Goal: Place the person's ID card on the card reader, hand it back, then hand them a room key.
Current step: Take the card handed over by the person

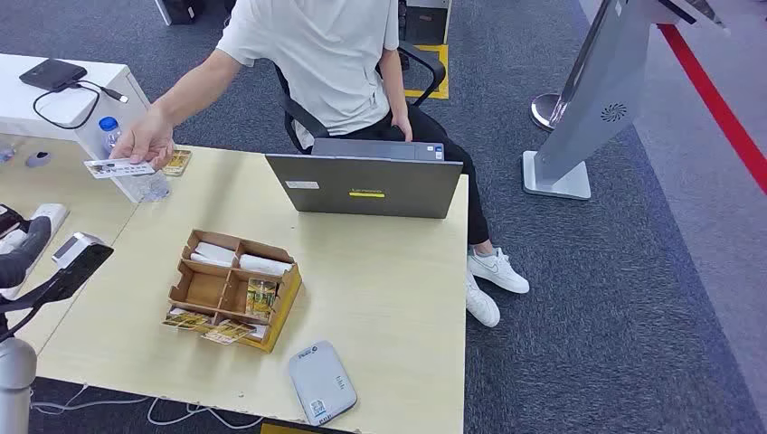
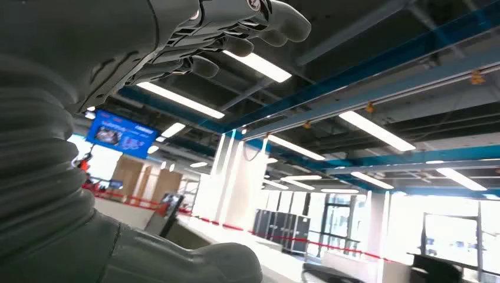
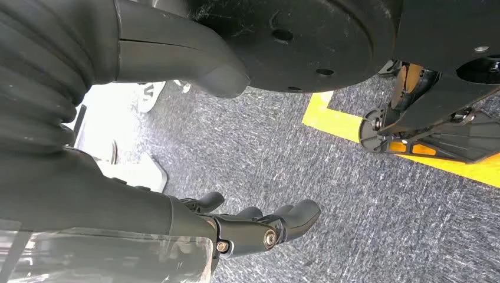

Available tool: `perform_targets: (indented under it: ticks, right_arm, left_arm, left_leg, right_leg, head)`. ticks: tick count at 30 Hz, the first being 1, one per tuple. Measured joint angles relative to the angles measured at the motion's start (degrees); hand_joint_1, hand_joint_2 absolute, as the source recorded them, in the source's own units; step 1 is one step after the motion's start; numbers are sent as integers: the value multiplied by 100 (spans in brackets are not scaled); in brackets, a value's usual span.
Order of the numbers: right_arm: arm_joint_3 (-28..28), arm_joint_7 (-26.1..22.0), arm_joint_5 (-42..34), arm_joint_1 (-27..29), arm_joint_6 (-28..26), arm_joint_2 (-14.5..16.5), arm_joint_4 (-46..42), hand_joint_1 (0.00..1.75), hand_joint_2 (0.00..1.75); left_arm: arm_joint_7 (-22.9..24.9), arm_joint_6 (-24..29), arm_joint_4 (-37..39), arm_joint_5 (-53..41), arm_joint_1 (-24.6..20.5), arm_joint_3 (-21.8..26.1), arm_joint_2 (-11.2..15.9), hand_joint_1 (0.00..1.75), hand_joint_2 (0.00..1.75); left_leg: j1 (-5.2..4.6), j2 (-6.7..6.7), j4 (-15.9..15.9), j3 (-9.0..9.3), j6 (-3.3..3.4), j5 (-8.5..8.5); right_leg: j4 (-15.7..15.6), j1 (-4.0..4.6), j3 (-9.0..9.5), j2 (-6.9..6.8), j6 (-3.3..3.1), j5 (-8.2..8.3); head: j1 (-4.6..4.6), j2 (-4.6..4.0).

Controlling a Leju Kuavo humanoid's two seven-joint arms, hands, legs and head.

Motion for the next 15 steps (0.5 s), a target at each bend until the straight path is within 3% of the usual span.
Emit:
perform_targets:
  ticks: [15]
  right_arm:
    - [119,26,146,-22,0,0,6,0,175]
  left_arm:
    - [902,-474,367,-1072,-1124,-2293,-179,0,175]
  left_leg:
    - [-1,6,4,-2,1,1]
  right_leg:
    - [0,0,-5,7,2,4]
  head:
    - [1,0]
